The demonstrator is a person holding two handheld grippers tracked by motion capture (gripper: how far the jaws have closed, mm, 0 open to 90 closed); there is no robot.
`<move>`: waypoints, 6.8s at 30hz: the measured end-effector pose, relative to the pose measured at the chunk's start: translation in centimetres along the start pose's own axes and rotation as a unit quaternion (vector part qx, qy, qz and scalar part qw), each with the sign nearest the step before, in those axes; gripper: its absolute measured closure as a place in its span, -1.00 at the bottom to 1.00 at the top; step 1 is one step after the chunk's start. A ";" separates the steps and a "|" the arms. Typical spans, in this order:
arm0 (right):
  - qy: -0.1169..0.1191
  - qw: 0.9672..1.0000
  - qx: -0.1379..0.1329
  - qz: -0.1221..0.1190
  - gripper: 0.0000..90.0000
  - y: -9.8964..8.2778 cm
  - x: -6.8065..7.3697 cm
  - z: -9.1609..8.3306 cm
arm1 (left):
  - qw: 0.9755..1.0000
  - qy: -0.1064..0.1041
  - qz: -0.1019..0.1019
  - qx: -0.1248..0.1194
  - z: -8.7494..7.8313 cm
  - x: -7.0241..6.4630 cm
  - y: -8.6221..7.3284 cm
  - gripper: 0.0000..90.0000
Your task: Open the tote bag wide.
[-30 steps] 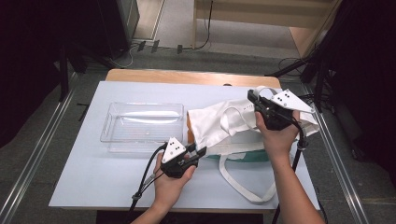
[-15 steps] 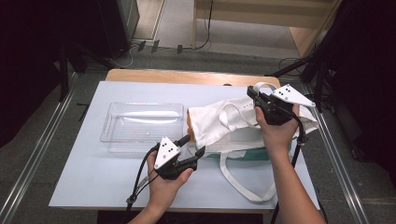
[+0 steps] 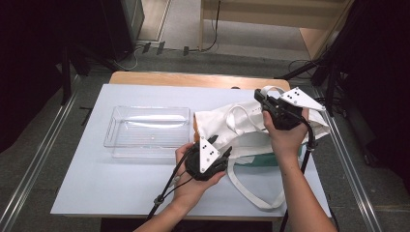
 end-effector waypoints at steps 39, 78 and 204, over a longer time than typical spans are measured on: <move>0.032 0.999 0.002 0.022 0.01 -1.7 1.6 -4.9 | 0.988 -0.077 -0.127 -0.035 0.1 5.1 5.1 1.00; -0.147 0.970 -0.007 0.196 0.35 -12.3 -8.3 -10.7 | 0.980 -0.113 -0.154 -0.056 0.9 7.8 7.7 1.00; -0.123 0.983 0.136 -0.001 0.76 -3.0 -10.6 1.0 | 0.955 -0.243 -0.168 0.006 4.7 5.6 5.2 0.98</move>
Point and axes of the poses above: each handheld gripper's, and its own axes: z roughly forward along the jaws, y roughly out of its top, x roughly to its left, the point moved 9 cm from there along z, roughly forward along the jaws, and after that the axes turned 6 degrees about z, right-handed, at the moved point
